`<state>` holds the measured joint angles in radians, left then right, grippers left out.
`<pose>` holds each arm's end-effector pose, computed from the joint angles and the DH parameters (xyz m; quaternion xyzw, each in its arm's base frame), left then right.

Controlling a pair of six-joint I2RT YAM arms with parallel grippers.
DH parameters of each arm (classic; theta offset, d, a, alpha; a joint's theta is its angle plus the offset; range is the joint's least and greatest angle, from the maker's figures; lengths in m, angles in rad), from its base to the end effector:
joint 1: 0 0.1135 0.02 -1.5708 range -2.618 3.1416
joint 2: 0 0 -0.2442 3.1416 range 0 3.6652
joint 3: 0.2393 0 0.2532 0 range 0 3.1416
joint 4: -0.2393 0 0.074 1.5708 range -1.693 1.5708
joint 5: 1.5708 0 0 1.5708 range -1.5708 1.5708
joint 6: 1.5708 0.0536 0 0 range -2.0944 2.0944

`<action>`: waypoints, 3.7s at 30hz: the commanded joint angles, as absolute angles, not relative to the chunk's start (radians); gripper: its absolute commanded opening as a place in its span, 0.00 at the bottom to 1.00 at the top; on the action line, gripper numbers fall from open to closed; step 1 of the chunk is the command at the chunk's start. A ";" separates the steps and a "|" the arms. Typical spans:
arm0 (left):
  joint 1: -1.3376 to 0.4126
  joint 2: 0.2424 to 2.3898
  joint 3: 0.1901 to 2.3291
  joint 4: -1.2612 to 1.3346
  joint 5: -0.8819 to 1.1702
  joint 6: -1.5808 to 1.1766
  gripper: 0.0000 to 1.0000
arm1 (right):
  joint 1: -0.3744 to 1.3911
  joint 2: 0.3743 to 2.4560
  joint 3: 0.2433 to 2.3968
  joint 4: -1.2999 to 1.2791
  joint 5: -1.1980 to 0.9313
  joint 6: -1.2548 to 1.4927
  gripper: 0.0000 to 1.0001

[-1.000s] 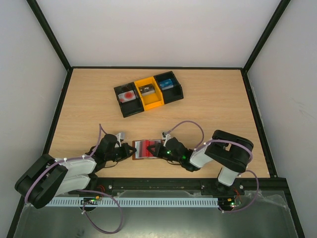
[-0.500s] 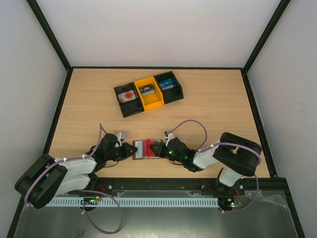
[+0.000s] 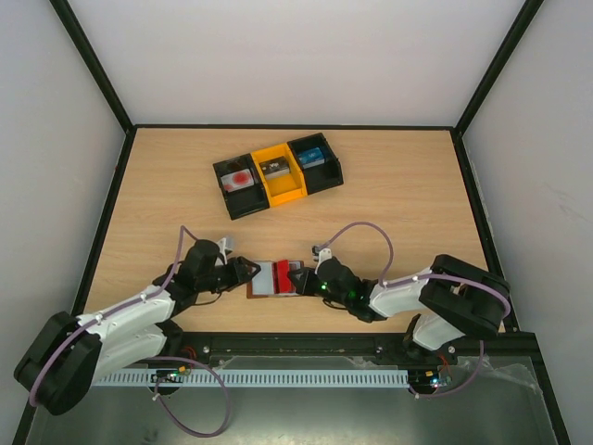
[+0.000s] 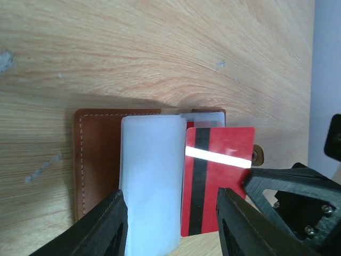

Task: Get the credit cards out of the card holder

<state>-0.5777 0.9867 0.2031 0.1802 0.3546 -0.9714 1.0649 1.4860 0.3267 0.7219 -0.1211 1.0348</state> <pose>0.1610 -0.1271 0.1156 -0.0900 0.8706 -0.4318 0.2180 0.1242 0.2375 0.1015 -0.0451 0.8415 0.4902 0.2224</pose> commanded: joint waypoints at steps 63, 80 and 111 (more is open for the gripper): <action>-0.588 1.317 0.441 0.145 0.522 -0.937 0.58 | 1.208 1.232 0.200 0.577 0.082 1.406 0.38; -0.633 1.341 0.382 0.127 0.466 -0.837 0.51 | 1.278 1.470 0.224 0.713 0.113 1.519 0.25; -0.644 1.332 0.362 0.171 0.497 -0.890 0.43 | 1.278 1.234 0.137 0.643 0.198 1.477 0.02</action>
<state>-0.6415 1.3441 0.3496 0.2279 0.5331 -0.9016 1.2713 1.2846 0.1528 0.6804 0.1379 1.5085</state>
